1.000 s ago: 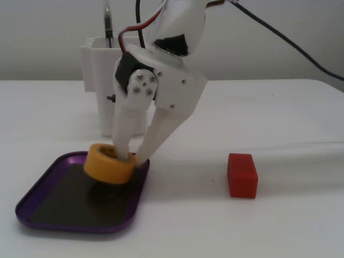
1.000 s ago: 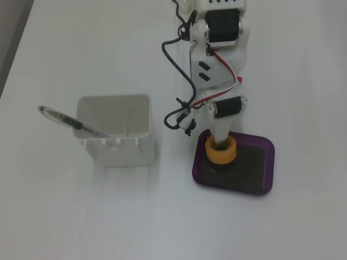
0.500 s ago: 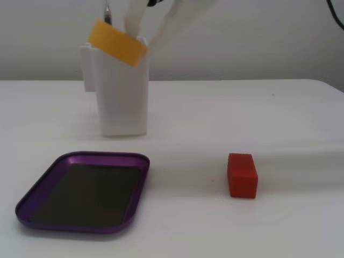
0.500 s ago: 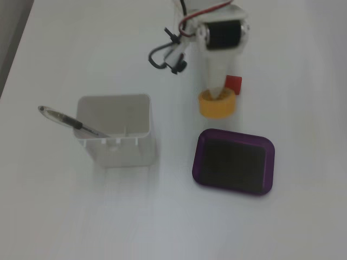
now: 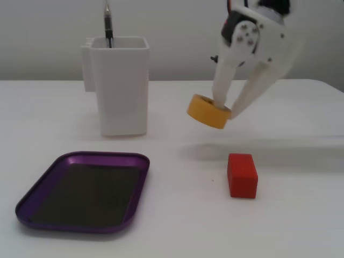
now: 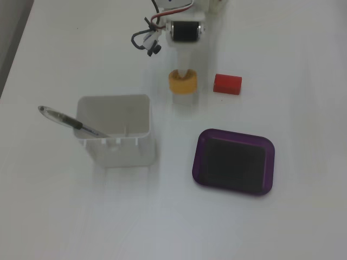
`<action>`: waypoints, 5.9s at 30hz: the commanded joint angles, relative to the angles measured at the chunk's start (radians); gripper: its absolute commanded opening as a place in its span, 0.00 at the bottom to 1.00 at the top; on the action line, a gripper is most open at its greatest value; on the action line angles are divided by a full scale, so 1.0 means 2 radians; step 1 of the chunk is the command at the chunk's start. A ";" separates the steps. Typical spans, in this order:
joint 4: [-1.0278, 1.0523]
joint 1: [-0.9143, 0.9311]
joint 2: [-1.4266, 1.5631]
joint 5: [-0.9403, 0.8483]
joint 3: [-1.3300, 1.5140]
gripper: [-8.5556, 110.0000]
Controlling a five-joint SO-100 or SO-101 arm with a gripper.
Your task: Remove the yellow tape from the box.
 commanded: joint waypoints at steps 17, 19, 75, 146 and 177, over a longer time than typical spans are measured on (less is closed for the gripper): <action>-0.081 -0.003 0.092 -0.023 0.153 0.09; -0.080 -0.003 0.093 -0.022 0.150 0.13; 0.107 -0.018 0.614 0.114 0.394 0.07; 0.106 -0.017 0.614 0.113 0.394 0.07; 0.106 -0.017 0.614 0.113 0.394 0.07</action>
